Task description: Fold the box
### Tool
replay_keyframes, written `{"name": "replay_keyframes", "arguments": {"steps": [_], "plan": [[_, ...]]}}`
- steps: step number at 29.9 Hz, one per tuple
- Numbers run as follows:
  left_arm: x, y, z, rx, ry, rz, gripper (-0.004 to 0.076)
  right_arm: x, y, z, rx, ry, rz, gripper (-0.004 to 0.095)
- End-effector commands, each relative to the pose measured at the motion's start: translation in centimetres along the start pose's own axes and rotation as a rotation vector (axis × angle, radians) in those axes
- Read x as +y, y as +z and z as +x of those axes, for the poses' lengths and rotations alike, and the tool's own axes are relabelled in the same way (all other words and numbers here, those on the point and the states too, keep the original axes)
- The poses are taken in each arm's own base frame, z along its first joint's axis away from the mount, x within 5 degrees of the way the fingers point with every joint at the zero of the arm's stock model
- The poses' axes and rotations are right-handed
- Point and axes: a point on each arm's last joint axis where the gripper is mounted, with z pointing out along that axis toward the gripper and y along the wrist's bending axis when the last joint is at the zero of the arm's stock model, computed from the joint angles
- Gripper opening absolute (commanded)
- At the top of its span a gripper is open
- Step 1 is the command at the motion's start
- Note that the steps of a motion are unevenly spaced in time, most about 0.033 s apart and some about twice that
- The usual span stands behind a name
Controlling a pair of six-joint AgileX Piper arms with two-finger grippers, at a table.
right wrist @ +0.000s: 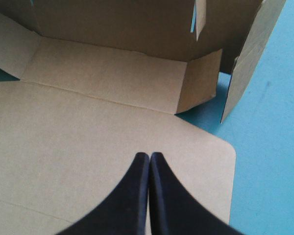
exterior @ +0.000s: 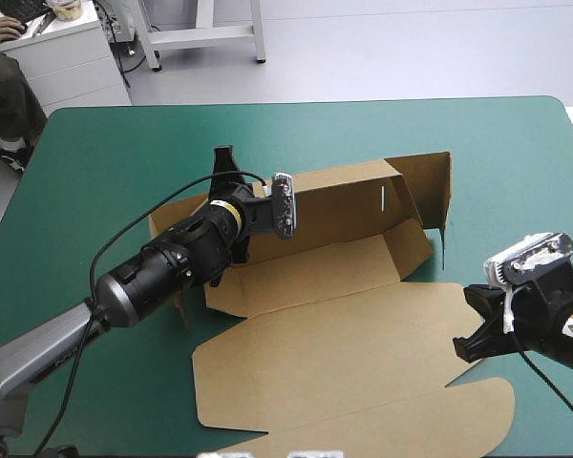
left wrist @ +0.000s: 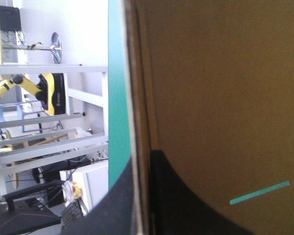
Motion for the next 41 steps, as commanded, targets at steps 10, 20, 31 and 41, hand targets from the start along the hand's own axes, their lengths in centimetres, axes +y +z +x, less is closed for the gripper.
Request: {"name": "replay_keyframes", "arguments": {"steps": [10, 20, 31, 41], "plan": [[-0.3, -3.2, 1.0, -0.179, 0.174, -0.167, -0.001, 0.3, -1.7, -1.6, -0.09, 0.045, 0.004, -0.002], [-1.7, -2.1, 1.6, -0.148, 0.026, -0.128, -0.001, 0.0, -1.8, -2.0, -0.129, 0.042, 0.041, 0.0122], [-2.1, -1.4, 1.5, -0.136, 0.009, -0.11, -0.001, -1.9, -4.0, -4.2, -0.218, 0.069, 0.276, 0.0782], [-2.4, -1.0, 1.4, -0.13, -0.001, -0.098, -0.001, -3.9, -4.1, -9.5, -0.254, 0.04, 0.351, 0.0782]]}}
